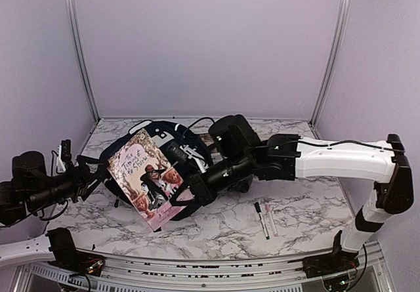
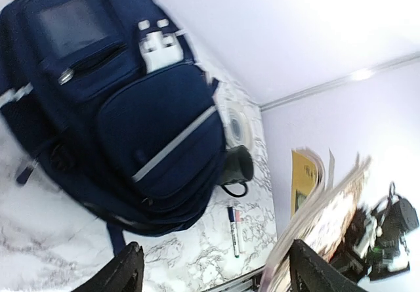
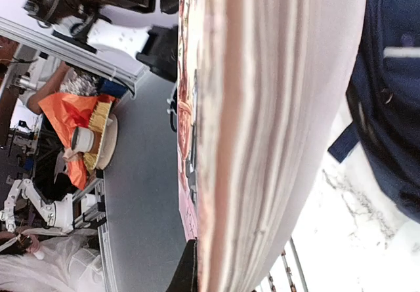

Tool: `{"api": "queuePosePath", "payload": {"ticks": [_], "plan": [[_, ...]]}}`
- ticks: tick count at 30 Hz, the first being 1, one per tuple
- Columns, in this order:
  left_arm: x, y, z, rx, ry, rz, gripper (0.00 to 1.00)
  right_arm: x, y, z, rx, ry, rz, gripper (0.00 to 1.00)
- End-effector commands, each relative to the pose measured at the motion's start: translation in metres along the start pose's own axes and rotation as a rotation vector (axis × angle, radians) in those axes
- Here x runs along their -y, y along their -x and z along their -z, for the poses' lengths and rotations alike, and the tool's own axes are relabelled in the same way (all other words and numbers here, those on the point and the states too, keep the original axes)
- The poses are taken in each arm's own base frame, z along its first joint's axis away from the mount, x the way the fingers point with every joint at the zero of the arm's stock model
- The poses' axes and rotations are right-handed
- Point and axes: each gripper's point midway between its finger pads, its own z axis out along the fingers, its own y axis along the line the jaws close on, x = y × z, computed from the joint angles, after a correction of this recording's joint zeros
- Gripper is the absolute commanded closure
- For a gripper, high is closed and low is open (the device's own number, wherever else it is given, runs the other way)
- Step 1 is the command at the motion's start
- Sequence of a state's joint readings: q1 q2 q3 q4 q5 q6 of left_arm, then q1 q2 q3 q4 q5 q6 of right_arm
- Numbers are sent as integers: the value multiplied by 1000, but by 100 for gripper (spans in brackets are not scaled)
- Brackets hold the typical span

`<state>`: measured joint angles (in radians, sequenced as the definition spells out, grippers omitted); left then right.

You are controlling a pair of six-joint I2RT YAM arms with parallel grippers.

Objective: Pack the student bag
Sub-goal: Pass from the right arm to the left, then adjust the book.

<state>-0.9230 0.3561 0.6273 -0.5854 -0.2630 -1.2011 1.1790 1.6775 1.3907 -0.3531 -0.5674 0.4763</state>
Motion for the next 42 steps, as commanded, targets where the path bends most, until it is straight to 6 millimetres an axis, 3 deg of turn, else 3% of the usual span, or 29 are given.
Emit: {"api": "queuePosePath", "payload": {"ticks": [1,4,8,13,18,20,25,26,28,30,32,36,39,42], "plan": [[87,2,7,7,-330,-367,20,0,40,60,239,-62,153,100],[133,-19,6,-32,-598,-437,11,-6,62,93,423,-104,247,100],[159,-39,6,-41,-831,-485,8,-27,77,115,578,-45,342,100],[193,-47,16,-19,-964,-630,19,-40,83,114,584,3,386,100],[197,-49,0,-16,-928,-666,29,-45,82,102,559,63,398,100],[197,-50,-6,-25,-915,-666,37,-46,80,96,539,81,401,100],[194,-52,-10,-23,-901,-681,93,-47,70,85,483,116,400,100],[193,-51,-8,-18,-903,-682,100,-47,68,85,479,117,401,100],[192,-49,-3,-3,-911,-682,100,-46,65,87,475,112,401,88],[189,-46,6,20,-925,-690,100,-41,62,92,478,83,402,62],[186,-45,14,39,-934,-709,100,-33,58,102,483,65,396,44],[191,-62,40,-34,-1053,-796,100,-44,50,130,507,217,417,13],[197,-76,59,-119,-1162,-830,100,-55,58,139,518,260,428,1],[197,-79,57,-134,-1159,-840,100,-73,65,131,473,306,452,0]]}}
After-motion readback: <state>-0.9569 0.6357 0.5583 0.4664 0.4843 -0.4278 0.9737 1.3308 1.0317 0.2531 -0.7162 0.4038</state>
